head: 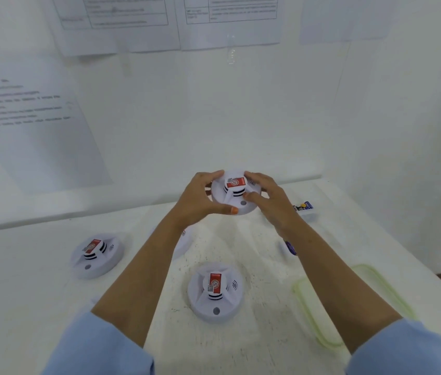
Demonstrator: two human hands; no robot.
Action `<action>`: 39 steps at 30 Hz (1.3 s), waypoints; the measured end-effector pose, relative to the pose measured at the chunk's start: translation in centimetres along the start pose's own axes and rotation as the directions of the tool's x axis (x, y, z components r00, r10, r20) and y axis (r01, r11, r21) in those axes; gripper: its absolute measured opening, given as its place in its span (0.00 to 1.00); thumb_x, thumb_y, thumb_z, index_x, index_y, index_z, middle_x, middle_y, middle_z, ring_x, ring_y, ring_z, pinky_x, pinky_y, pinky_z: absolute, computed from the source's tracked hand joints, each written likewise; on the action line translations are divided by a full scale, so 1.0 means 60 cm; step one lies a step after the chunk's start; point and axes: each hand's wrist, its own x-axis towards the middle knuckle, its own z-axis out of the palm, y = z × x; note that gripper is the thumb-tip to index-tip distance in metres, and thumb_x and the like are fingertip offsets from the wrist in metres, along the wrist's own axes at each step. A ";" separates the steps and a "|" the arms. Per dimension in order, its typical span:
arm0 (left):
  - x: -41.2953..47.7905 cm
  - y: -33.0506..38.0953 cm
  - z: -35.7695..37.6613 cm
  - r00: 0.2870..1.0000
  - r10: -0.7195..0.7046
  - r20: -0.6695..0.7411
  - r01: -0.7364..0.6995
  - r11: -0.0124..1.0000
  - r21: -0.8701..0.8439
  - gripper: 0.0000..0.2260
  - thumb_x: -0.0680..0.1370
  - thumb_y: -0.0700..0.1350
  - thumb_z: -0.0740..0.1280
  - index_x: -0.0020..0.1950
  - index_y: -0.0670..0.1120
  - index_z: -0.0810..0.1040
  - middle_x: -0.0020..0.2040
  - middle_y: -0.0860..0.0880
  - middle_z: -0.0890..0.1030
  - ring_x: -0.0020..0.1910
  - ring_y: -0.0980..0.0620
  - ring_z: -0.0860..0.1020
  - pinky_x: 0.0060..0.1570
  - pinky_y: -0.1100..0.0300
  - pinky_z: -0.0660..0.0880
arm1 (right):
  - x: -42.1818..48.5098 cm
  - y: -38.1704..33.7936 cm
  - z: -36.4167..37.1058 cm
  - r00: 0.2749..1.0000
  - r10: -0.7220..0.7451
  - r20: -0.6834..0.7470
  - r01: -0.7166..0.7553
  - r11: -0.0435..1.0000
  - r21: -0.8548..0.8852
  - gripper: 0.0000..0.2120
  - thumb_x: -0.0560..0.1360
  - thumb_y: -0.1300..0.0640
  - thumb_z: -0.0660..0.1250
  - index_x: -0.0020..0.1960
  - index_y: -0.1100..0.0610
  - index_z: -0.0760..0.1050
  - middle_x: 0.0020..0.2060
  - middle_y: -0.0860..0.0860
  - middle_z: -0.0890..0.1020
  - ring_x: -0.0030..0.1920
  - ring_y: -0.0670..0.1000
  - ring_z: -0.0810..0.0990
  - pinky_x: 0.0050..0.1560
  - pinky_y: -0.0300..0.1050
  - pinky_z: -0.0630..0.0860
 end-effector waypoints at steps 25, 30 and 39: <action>0.053 0.108 0.262 0.989 -0.139 0.044 0.139 0.990 0.001 0.51 0.61 0.42 0.80 0.75 0.54 0.51 0.62 0.50 0.67 0.59 0.51 0.72 0.58 0.58 0.73 | 0.031 0.030 -0.274 0.952 0.051 0.303 -0.153 0.934 0.323 0.21 0.77 0.60 0.62 0.66 0.42 0.67 0.59 0.42 0.73 0.53 0.47 0.77 0.51 0.45 0.77; 0.053 0.099 0.256 0.998 -0.066 0.015 0.067 0.935 -0.349 0.41 0.60 0.36 0.78 0.69 0.48 0.63 0.63 0.41 0.73 0.58 0.46 0.76 0.53 0.54 0.77 | 0.045 0.049 -0.283 0.886 0.277 0.372 -0.360 0.917 0.175 0.13 0.78 0.49 0.59 0.62 0.47 0.71 0.57 0.51 0.75 0.48 0.51 0.77 0.54 0.45 0.74; 0.050 0.092 0.253 1.000 0.014 0.011 -0.010 0.949 -0.315 0.45 0.58 0.33 0.75 0.70 0.51 0.57 0.63 0.56 0.70 0.59 0.62 0.72 0.54 0.66 0.74 | 0.050 0.059 -0.274 0.893 0.176 0.415 -0.354 0.844 0.403 0.15 0.76 0.60 0.63 0.63 0.60 0.71 0.52 0.55 0.80 0.48 0.54 0.81 0.45 0.47 0.82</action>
